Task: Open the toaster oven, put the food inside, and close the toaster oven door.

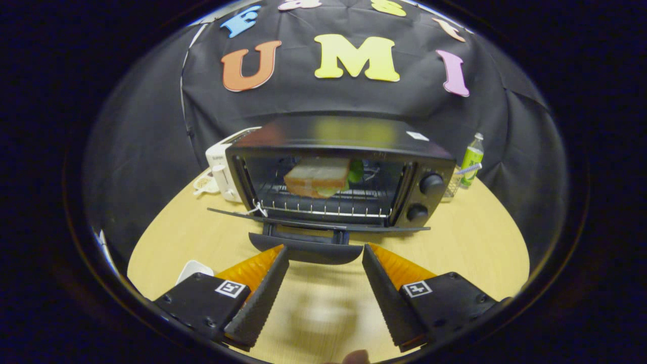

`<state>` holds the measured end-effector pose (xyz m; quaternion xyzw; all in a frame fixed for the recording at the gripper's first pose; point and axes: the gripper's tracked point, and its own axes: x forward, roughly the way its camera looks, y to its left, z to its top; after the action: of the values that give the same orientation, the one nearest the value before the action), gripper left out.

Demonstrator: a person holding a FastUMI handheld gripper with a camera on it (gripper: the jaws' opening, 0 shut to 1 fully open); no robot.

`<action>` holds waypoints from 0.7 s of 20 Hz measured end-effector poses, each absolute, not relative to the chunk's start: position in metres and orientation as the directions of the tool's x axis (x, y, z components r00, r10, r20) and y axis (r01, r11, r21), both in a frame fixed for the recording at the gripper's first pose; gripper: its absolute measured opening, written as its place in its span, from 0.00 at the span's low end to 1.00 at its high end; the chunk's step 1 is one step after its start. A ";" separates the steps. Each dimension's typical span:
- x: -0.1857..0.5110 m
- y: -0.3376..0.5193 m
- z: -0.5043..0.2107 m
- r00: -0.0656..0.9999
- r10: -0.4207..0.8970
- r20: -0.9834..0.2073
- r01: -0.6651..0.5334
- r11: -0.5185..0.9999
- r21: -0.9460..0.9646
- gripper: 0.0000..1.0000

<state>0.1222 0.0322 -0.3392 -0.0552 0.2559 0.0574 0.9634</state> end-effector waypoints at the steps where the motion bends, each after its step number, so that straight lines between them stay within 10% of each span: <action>1: 0.126 0.034 -0.331 0.869 0.084 -0.488 -0.140 0.987 -0.078 0.98; 14: 0.111 0.053 -0.207 0.939 0.128 -0.320 -0.154 0.986 -0.059 0.98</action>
<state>0.1113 0.0527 -0.2066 -0.0415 0.1596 0.0717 0.9837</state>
